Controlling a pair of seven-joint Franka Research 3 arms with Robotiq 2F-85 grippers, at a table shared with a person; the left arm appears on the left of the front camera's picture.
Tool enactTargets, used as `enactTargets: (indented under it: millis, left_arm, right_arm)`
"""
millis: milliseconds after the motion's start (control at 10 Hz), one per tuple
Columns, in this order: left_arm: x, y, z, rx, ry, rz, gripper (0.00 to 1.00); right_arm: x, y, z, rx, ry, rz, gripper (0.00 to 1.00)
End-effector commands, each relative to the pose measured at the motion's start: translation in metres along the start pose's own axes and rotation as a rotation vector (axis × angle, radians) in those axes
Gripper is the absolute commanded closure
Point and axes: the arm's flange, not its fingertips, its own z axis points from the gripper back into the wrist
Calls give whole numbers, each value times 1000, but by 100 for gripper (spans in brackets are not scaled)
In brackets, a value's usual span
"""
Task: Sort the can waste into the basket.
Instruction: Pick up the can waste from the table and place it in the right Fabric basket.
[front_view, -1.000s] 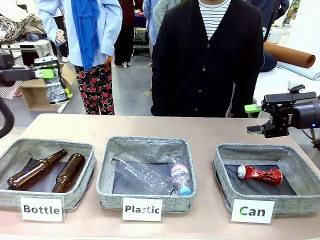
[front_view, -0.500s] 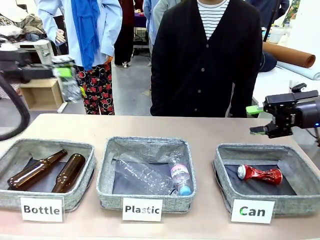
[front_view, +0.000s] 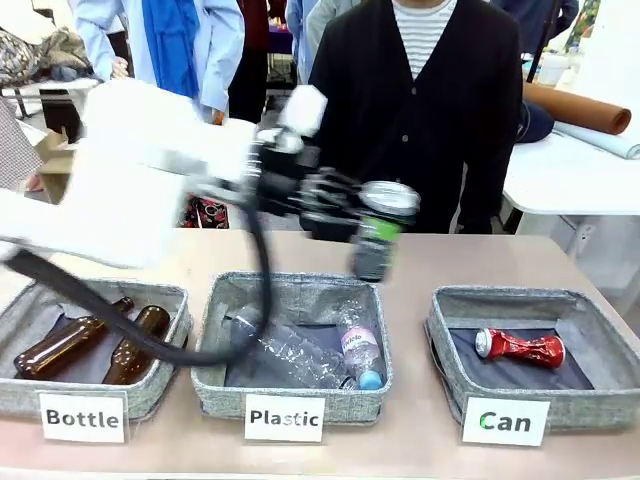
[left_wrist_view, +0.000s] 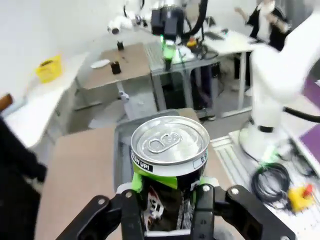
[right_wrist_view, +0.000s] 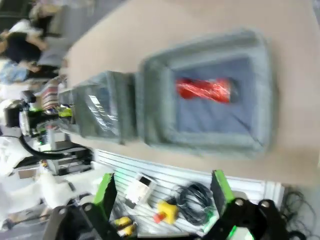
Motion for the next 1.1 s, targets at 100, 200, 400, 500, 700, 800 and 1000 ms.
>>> enactTargets:
  millis: [100, 200, 400, 500, 700, 800, 1000]
  left_arm:
    - [15, 48, -141, 77, 46, -163, 59]
    - [24, 44, -180, 72, 122, -196, 59]
    - [0, 41, -213, 45, 271, -176, 59]
    - [-7, 46, -222, 33, 291, -131, 59]
    - [-11, 47, -226, 0, 299, -115, 59]
    - [-11, 46, -226, -22, 307, -105, 6]
    - [-10, 44, -223, -18, 307, -99, 0]
  right_arm:
    - [-72, -69, -7, -17, 89, 52, 0]
    - [-90, -90, -10, 39, 56, 21, 0]
    - [-43, -54, 30, -61, 59, 4, 0]
    - [-43, -54, 30, -61, 59, 4, 0]
    - [-43, -54, 30, -61, 59, 4, 0]
    - [-43, -54, 30, -61, 59, 4, 0]
    - [-43, -54, 30, -61, 59, 4, 0]
